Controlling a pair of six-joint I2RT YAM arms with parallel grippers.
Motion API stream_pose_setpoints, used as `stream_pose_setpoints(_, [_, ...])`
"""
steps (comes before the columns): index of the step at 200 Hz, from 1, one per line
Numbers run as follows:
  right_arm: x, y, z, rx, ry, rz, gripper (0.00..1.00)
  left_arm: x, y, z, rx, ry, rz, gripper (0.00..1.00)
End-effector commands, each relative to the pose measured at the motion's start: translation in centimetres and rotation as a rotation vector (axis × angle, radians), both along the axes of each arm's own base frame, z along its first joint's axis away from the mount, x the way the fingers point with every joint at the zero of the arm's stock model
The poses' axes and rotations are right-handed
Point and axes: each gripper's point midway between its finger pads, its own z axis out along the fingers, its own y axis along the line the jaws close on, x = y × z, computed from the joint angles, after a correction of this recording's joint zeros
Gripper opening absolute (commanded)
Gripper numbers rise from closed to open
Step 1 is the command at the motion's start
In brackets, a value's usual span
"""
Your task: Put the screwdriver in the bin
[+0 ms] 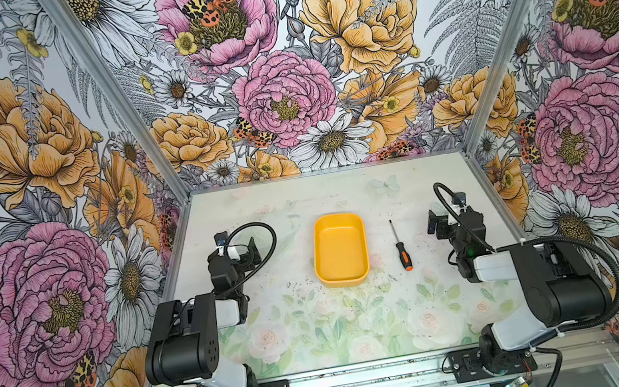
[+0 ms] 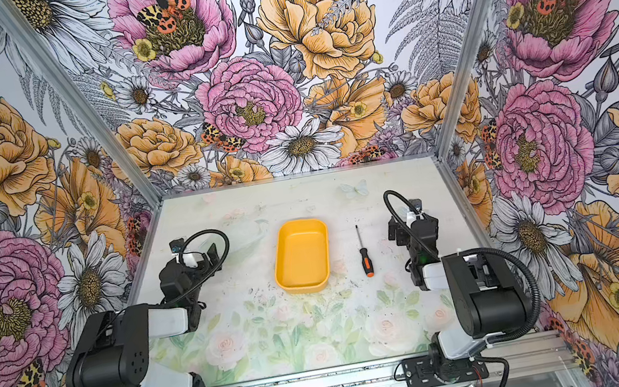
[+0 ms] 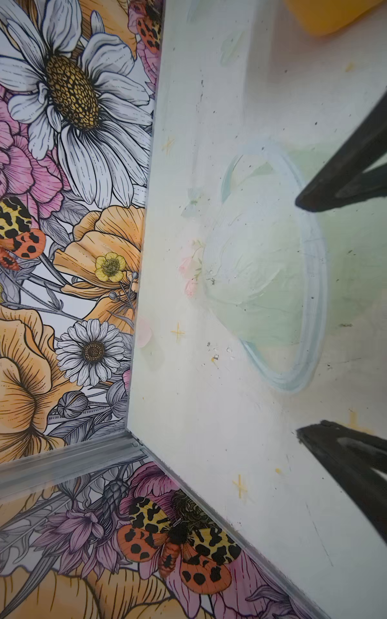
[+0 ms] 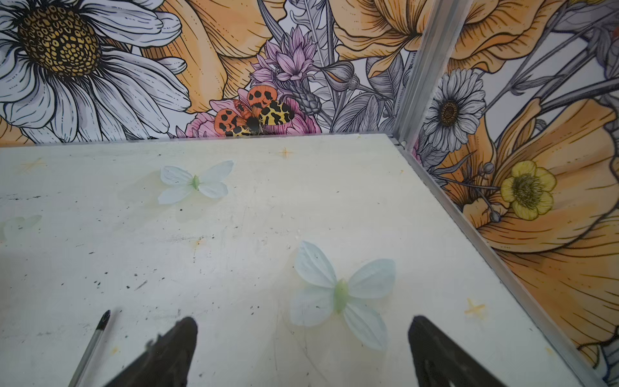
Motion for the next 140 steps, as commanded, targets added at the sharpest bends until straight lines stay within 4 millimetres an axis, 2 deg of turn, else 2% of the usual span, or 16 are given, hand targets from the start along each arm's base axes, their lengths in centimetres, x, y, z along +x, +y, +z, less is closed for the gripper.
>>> stream_pose_setpoints(1, [0.3,0.1,0.7,-0.005,-0.033,-0.003,0.99,0.4,0.1,1.0,0.013,-0.032,0.010,0.99])
stream_pose_setpoints(110, [0.3,0.1,0.7,-0.006,-0.032,-0.001,0.99,0.5,-0.2,1.2,0.007,-0.025,-0.023,0.99])
stream_pose_setpoints(129, [0.2,0.1,0.8,-0.009,-0.037,0.000,0.99,1.1,-0.6,2.4,0.014,0.010,-0.043,0.99])
stream_pose_setpoints(140, [0.6,0.2,1.7,-0.013,-0.030,-0.002,0.97,1.4,-0.7,3.4,0.014,0.043,-0.047,0.99])
